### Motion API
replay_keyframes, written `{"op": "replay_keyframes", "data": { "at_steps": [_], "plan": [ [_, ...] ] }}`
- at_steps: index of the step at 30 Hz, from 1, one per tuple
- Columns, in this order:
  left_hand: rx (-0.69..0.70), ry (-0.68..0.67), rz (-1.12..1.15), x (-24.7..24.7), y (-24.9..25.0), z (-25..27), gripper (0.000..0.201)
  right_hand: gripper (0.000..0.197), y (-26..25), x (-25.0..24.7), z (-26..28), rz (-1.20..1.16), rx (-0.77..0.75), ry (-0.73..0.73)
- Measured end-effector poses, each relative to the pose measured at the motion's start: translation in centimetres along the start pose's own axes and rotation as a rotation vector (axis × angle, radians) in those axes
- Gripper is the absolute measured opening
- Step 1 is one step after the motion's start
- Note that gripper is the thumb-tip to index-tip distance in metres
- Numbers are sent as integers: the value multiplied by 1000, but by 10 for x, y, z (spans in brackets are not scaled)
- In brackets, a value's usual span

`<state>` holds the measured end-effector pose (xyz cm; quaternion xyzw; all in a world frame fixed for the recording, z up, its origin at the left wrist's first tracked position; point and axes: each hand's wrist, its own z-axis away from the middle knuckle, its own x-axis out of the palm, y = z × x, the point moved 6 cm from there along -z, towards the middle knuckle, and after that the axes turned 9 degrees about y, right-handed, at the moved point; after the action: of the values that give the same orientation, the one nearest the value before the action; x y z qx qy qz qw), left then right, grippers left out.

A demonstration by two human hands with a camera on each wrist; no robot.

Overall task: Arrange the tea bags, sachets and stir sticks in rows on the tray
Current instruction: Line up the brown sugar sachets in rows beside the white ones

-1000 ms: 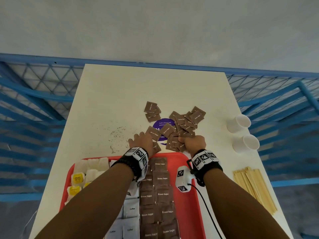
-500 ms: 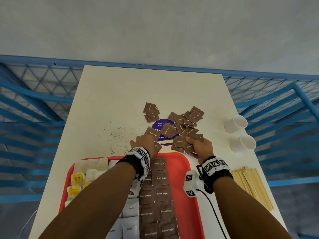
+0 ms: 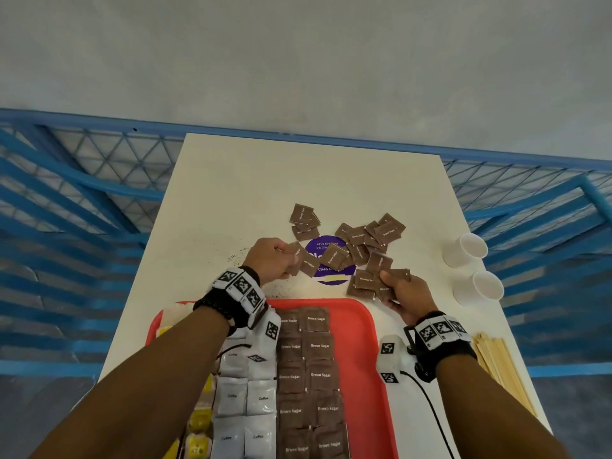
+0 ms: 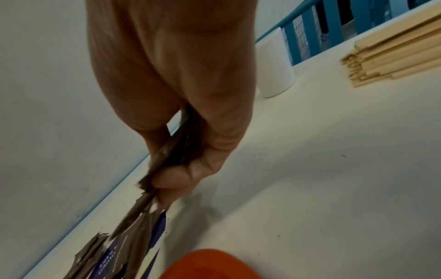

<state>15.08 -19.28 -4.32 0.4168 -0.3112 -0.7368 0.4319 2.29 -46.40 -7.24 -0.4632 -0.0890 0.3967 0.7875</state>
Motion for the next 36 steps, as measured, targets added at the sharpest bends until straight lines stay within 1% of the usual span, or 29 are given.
{"op": "replay_keyframes", "data": {
  "at_steps": [3,5,6,9,11,13,14,15,17,18,20,22,24,25,26,27,28,29,30,31,32,34,36],
  "plan": [
    [-141,-108,332,3,3,11,6,6,-2,-2,-3,62,0,5],
    [-185,-205,496,9,7,18,8,7,-4,-5,-4,51,-7,34],
    [-197,-241,541,11,8,20,12,10,-6,-6,-3,35,-9,42],
    [-225,-268,595,14,8,25,19,11,-11,-10,2,-31,-5,36],
    [-251,-229,606,15,6,29,20,9,-16,-12,7,-124,2,37],
    [-260,-183,603,16,3,33,26,6,-22,-16,12,-210,5,76],
    [-264,-171,588,18,1,34,30,8,-24,-18,14,-228,1,98],
    [-267,-175,570,20,0,37,28,10,-26,-20,16,-234,-7,107],
    [-283,-214,557,26,-2,42,14,10,-30,-20,21,-232,-23,75],
    [-298,-232,560,29,-2,45,11,10,-33,-19,24,-240,-30,56],
    [-322,-255,567,36,-2,51,22,10,-37,-20,29,-259,-50,23],
    [-339,-261,560,45,-4,55,38,10,-39,-16,35,-306,-54,-58],
    [-386,-277,575,57,-8,60,56,25,-42,-8,42,-377,-56,-158],
    [-418,-293,607,65,-10,63,64,33,-44,-4,48,-412,-54,-184],
    [-443,-317,657,73,-9,67,70,35,-47,2,54,-440,-54,-230],
    [-457,-344,722,81,-7,70,73,32,-50,9,60,-450,-66,-276],
    [-455,-366,798,88,-3,72,75,23,-51,14,65,-434,-73,-305],
    [-432,-387,872,93,3,74,75,15,-50,18,72,-405,-85,-326],
    [-397,-405,938,96,10,75,74,14,-49,21,78,-363,-110,-342],
    [-359,-413,981,97,16,75,71,16,-47,23,84,-322,-140,-361],
    [-325,-415,993,96,20,74,65,18,-46,25,90,-289,-167,-378],
    [-268,-418,950,92,23,75,40,25,-42,28,96,-265,-203,-385],
    [-234,-414,863,87,23,75,19,26,-41,29,99,-261,-223,-371]
  ]
}}
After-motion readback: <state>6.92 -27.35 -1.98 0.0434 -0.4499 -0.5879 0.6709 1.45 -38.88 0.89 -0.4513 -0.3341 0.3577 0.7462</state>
